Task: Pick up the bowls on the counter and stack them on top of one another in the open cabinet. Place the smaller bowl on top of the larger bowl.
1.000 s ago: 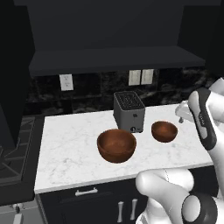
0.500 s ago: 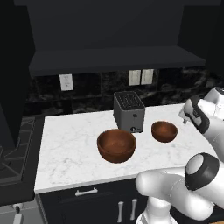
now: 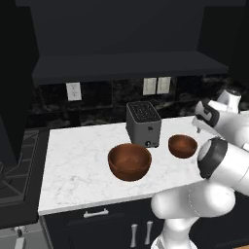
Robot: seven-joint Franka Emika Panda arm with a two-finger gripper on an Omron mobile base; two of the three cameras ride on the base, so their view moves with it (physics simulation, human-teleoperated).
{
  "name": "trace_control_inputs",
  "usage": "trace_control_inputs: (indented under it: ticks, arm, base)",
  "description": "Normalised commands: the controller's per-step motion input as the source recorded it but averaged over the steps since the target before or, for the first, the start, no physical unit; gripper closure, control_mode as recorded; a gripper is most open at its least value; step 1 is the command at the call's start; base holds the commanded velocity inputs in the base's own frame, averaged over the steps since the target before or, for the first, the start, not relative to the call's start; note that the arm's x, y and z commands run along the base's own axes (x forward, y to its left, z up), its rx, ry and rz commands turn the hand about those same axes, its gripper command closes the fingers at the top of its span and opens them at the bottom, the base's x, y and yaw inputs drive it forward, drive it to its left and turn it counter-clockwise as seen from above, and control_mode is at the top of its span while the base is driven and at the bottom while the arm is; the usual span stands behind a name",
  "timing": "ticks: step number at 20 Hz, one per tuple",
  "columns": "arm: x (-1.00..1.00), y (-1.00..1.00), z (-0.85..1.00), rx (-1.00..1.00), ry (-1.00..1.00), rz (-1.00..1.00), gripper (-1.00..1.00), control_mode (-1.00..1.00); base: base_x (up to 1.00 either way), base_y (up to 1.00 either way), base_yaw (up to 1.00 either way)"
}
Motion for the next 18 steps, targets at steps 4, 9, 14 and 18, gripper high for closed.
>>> trace_control_inputs:
  ticks: [4, 9, 14, 18]
  arm:
    - [0.42, 0.18, -0.49, 0.01, 0.19, 0.0, -1.0, -1.0]
    - [0.27, 0.12, -0.35, 0.07, 0.08, 0.0, -1.0, -1.0]
    - [0.07, 0.05, -0.41, 0.02, 0.06, 0.0, -1.0, -1.0]
    - [0.0, 0.0, -0.4, 0.0, 0.06, 0.0, -1.0, -1.0]
  base:
    - [0.0, 0.0, 0.0]
    - [0.0, 0.0, 0.0]
    - [0.0, 0.0, 0.0]
    - [0.0, 0.0, 0.0]
